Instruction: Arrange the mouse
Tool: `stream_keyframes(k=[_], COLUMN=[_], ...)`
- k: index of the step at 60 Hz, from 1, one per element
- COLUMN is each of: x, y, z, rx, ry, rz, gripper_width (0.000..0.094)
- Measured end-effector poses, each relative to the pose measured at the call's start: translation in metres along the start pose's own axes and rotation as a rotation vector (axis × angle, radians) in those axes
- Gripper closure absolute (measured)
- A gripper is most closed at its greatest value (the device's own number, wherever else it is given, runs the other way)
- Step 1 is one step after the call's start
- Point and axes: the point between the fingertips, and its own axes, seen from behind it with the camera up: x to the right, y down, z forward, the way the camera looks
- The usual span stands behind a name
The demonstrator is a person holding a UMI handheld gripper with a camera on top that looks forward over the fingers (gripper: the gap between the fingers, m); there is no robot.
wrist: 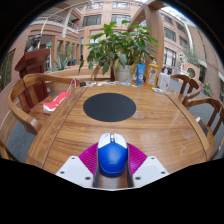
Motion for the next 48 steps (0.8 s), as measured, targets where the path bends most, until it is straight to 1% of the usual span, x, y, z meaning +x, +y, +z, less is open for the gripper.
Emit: stream_keyframes(k=[2, 7, 12, 16, 22, 28, 33, 35, 36, 40, 43, 44, 48], x=[0.0, 0.004, 0.006, 0.008, 0.009, 0.006, 0.0, -0.003, -0.006, -0.013, -0.016, -0.017, -0.019], y=[0.0, -0.006, -0.034, -0.075, -0.158, -0.22, -0.25, -0.252, -0.244, -0.241, -0.223, -0.21, -0.188], z=[0.0, -0.005, -0.024, -0.042, -0.064, -0.055, -0.018, 0.003, 0.015, 0.058, 0.09, 0.104, 0.131], rx=[-0.001, 0.008, 0.051, 0.127, 0.273, 0.36, 0.355, 0.333, 0.325, 0.254, 0.181, 0.169, 0.085], ry=[-0.004, -0.003, -0.022, -0.042, -0.069, -0.089, -0.097, -0.092, -0.089, -0.088, -0.075, -0.075, -0.056], rz=[-0.011, -0.005, 0.036, 0.058, 0.077, 0.087, 0.07, 0.062, 0.055, 0.044, 0.016, 0.011, -0.013], gripper_width=[0.0567, 0.0567, 0.0568, 0.0567, 0.0567, 0.0569, 0.0568, 0.0568, 0.0568, 0.0569, 0.0568, 0.0567, 0.0564])
